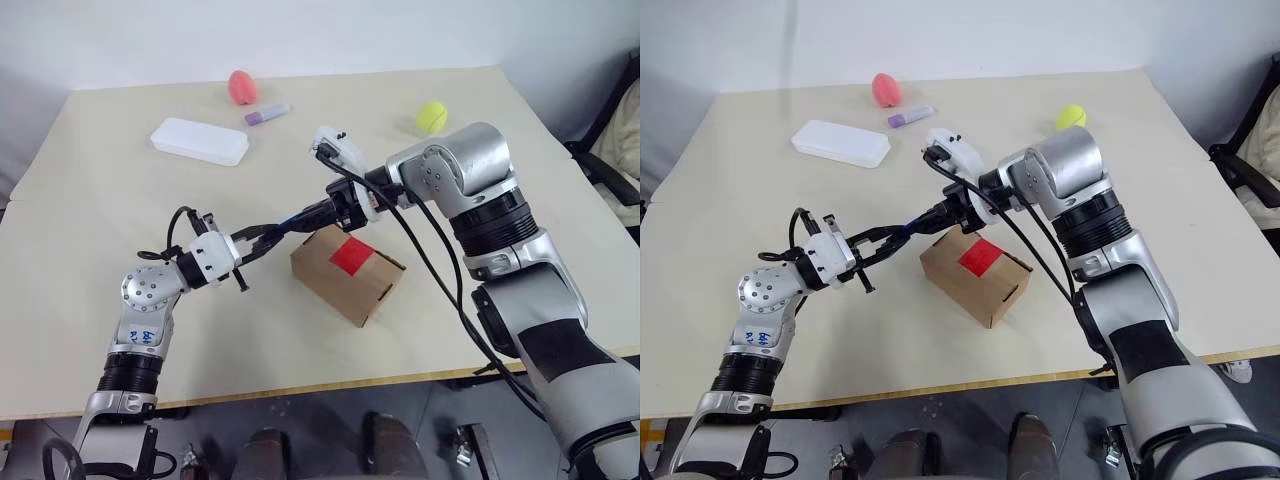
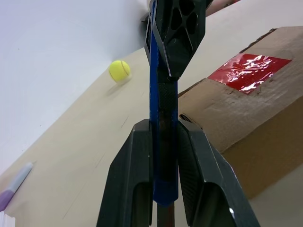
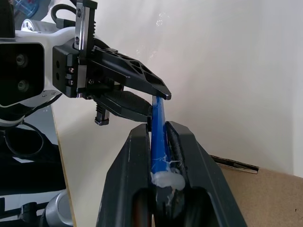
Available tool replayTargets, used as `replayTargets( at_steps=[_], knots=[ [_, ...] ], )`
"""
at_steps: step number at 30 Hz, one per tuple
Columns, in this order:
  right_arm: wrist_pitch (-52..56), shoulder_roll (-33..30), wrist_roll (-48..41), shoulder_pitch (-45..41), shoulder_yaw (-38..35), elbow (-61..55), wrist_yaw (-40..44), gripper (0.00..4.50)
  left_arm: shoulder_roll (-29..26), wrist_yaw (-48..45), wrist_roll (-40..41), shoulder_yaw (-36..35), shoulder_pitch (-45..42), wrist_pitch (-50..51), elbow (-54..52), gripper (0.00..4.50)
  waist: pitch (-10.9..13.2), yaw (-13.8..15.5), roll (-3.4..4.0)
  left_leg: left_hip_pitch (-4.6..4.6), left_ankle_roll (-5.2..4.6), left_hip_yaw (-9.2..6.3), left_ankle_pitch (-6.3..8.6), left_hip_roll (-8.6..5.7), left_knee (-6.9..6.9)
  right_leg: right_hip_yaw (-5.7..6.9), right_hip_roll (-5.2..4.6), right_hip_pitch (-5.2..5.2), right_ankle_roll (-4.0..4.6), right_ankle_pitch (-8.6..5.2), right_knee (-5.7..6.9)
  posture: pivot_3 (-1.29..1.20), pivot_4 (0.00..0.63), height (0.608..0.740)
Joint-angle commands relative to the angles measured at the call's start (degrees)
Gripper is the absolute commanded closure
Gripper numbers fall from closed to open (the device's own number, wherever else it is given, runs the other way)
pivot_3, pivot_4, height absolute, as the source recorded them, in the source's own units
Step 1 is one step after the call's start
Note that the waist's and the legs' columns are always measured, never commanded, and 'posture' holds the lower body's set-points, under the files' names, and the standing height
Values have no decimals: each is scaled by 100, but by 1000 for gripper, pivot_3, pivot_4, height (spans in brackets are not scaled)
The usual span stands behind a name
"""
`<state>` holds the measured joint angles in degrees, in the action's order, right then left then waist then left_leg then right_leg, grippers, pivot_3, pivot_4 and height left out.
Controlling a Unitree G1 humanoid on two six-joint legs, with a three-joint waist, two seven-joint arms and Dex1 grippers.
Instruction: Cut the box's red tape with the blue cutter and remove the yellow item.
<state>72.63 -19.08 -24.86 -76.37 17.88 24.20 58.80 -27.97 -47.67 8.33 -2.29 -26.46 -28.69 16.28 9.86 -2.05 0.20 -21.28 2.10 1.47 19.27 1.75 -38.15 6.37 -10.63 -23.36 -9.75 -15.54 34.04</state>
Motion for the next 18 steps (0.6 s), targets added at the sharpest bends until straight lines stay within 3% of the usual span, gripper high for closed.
replayTargets(
  at_steps=[1,6,14,18],
  knots=[
    [34,-45,-109,-122,-254,-290,-50,4322,-84,42,15,5,-95,63,-61,4099,0,1,0,0,0,0,0,0,0,0,0,0,0,0,0,0,150,740],
    [123,-106,-145,-111,-544,-492,-282,4322,-244,238,155,-138,-14,1396,-303,2527,0,1,0,0,0,0,0,0,0,0,0,0,0,0,1,0,150,740],
    [223,-372,-191,47,-975,-782,-606,4322,-1076,-48,457,-716,85,1785,-299,125,2,-32,-3,0,0,0,0,1,4,0,0,-4,0,0,3,0,150,740],
    [316,-535,-330,227,-1356,-1103,-780,4322,-1470,-429,977,-940,342,2432,-872,0,3,-45,-5,-1,1,0,0,1,5,0,0,-4,0,0,3,0,150,740]
  ],
)
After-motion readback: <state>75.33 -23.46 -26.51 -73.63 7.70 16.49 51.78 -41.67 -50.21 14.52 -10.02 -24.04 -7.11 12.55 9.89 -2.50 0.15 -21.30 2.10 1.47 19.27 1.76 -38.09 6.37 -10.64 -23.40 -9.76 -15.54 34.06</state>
